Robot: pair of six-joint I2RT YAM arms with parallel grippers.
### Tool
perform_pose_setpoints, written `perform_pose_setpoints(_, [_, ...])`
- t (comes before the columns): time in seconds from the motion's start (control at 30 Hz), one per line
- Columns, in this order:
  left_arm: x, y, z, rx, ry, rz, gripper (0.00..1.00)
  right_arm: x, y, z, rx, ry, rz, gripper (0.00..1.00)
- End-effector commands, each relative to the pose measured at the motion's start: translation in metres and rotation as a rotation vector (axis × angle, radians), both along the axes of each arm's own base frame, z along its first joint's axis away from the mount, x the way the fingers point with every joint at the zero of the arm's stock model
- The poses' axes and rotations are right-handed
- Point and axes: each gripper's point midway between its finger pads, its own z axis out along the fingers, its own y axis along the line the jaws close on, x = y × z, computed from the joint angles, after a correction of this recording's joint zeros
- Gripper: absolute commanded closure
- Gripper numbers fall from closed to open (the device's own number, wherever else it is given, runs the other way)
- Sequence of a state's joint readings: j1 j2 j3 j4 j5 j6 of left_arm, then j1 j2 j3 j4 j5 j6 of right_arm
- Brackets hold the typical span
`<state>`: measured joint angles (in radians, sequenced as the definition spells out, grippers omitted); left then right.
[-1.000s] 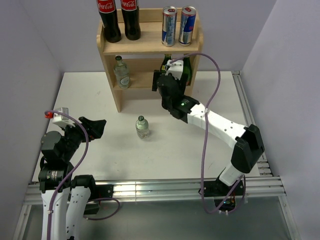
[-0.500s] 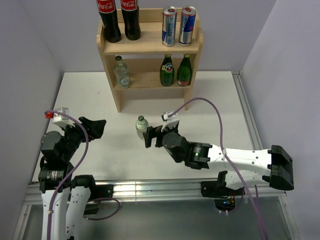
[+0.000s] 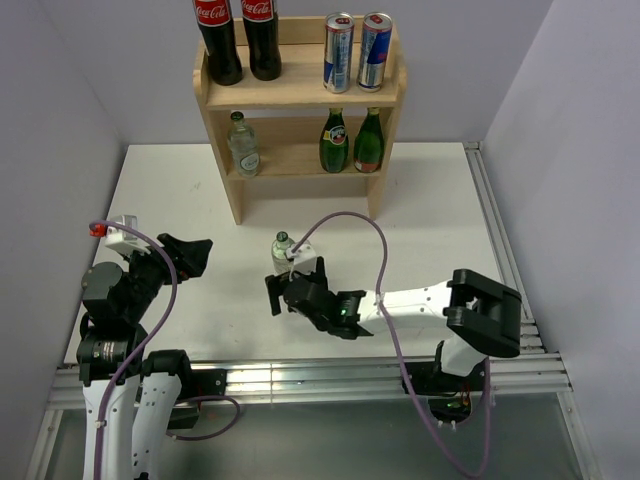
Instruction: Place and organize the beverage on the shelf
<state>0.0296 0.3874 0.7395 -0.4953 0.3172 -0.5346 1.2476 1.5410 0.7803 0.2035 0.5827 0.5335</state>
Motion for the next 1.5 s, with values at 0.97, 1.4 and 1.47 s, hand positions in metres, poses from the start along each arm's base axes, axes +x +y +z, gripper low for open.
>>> perform_pose_setpoints(0.97, [-0.002, -0.001, 0.011, 0.018, -0.058, -0.015, 0.01, 0.11, 0.026, 0.006, 0.017, -0.119, -0.296, 0.0])
perform_pose_setpoints(1.4, [-0.003, -0.001, 0.012, 0.018, -0.061, -0.015, 0.01, 0.133, 0.024, -0.001, 0.041, -0.166, -0.356, 0.74])
perform_pose_setpoints(1.47, [-0.002, -0.001, 0.011, 0.019, -0.059, -0.015, 0.01, 0.132, 0.019, 0.004, 0.043, -0.168, -0.37, 0.99])
